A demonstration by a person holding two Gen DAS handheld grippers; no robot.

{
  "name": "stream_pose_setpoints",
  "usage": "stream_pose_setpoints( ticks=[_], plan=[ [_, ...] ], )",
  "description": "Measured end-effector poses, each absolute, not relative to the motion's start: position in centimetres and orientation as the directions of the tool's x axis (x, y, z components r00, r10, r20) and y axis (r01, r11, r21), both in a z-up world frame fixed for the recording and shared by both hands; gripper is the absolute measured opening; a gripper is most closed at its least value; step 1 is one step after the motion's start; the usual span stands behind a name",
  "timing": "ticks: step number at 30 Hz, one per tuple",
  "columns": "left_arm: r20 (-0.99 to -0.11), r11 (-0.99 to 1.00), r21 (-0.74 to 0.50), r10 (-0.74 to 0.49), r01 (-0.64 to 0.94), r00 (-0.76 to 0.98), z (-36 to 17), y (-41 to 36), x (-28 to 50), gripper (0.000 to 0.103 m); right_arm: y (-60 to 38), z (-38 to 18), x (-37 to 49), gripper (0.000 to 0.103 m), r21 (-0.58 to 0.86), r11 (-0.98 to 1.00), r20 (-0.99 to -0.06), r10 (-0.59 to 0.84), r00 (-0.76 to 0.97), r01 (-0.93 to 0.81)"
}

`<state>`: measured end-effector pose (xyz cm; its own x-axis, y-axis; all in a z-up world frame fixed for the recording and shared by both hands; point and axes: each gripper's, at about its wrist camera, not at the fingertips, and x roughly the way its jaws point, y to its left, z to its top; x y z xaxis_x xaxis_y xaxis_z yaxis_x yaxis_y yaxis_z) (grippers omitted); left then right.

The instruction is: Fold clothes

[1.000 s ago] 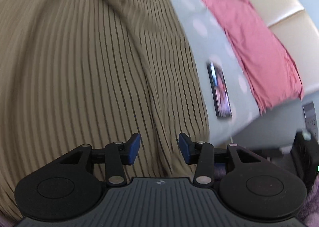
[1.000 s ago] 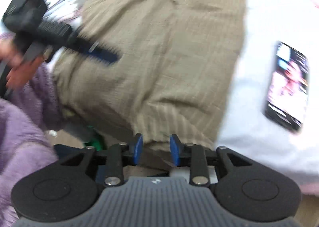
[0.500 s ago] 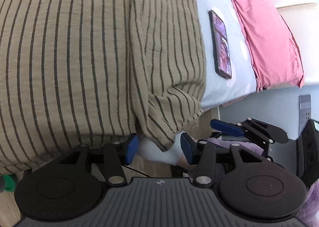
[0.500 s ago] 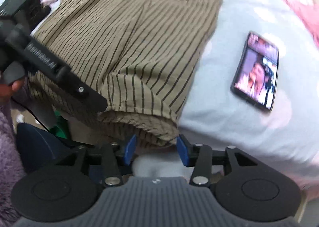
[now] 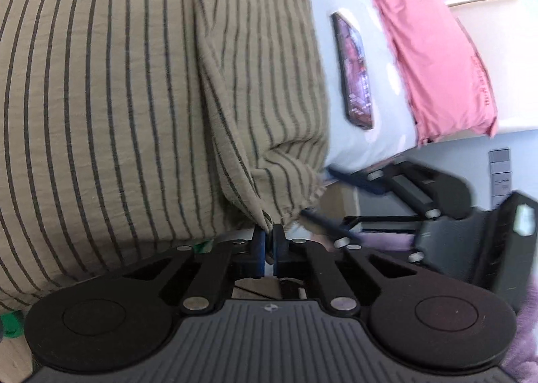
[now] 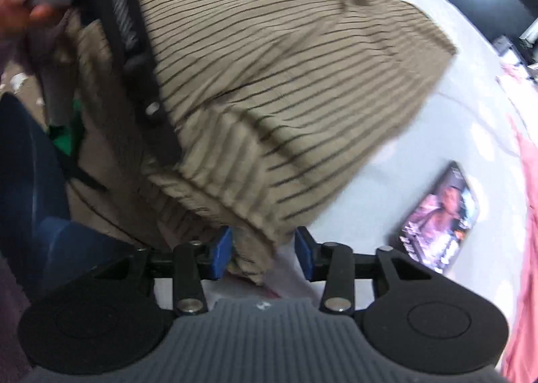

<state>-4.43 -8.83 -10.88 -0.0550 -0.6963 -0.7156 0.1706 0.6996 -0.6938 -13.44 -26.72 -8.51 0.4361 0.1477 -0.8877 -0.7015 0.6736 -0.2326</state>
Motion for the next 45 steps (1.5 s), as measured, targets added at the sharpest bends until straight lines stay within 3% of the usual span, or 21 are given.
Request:
stream_pose_setpoints(
  ticks=[2,9,15,21,29,31,33,40,43,44,45],
  plan=[
    [-0.711,0.696,-0.698,-0.702,0.169,-0.045,-10.5,-8.6,-4.4,0.001,-26.5,-8.7,-13.8,0.005,-0.234,0.656,-0.890,0.153,0.430,-0.717],
    [-0.747,0.733,-0.663,-0.661,0.152,-0.075,-9.5,-7.4,-4.8,0.000,-25.1,-6.4,-16.9,0.004,-0.207,0.607,-0.903,0.183,0.388,-0.767],
    [-0.836,0.821,-0.549,-0.541,0.154,-0.096,-10.6,-6.9,-5.0,0.000,-24.4,-7.1,-17.5,0.005,-0.151,0.588,-0.934,0.178,0.309,-0.794],
    [-0.885,0.865,-0.466,-0.451,0.187,-0.118,-10.5,-6.8,-5.8,0.000,-24.2,-7.3,-18.3,0.012,-0.119,0.580,-0.953,0.162,0.258,-0.806],
    [-0.839,0.832,-0.503,-0.535,0.236,0.101,-6.4,-6.0,-5.1,0.001,-24.1,-4.9,-16.5,0.017,-0.161,0.712,-0.874,0.219,0.434,-0.683],
    [-0.844,0.847,-0.486,-0.518,0.215,0.135,-6.0,-5.6,-4.7,0.001,-23.7,-4.4,-16.1,0.024,-0.121,0.751,-0.840,0.271,0.471,-0.649],
    [-0.849,0.858,-0.477,-0.506,0.192,0.154,-5.7,-5.2,-4.4,0.001,-22.7,-4.5,-16.0,0.037,-0.103,0.754,-0.809,0.316,0.495,-0.649],
    [-0.840,0.847,-0.498,-0.524,0.187,0.138,-6.2,-5.5,-3.9,0.001,-19.0,-7.9,-16.1,0.038,-0.199,0.671,-0.828,0.275,0.489,-0.714],
    [-0.836,0.843,-0.505,-0.531,0.186,0.137,-6.5,-5.2,-3.7,0.001,-18.3,-9.2,-14.9,0.030,-0.210,0.698,-0.835,0.236,0.497,-0.685],
    [-0.835,0.843,-0.506,-0.532,0.183,0.141,-6.5,-5.1,-3.8,0.001,-18.1,-9.7,-14.7,0.012,-0.218,0.705,-0.838,0.220,0.500,-0.675],
    [-0.833,0.842,-0.508,-0.533,0.180,0.146,-6.4,-5.0,-3.8,0.001,-17.8,-10.1,-14.5,0.006,-0.225,0.711,-0.840,0.204,0.502,-0.666]
  ],
)
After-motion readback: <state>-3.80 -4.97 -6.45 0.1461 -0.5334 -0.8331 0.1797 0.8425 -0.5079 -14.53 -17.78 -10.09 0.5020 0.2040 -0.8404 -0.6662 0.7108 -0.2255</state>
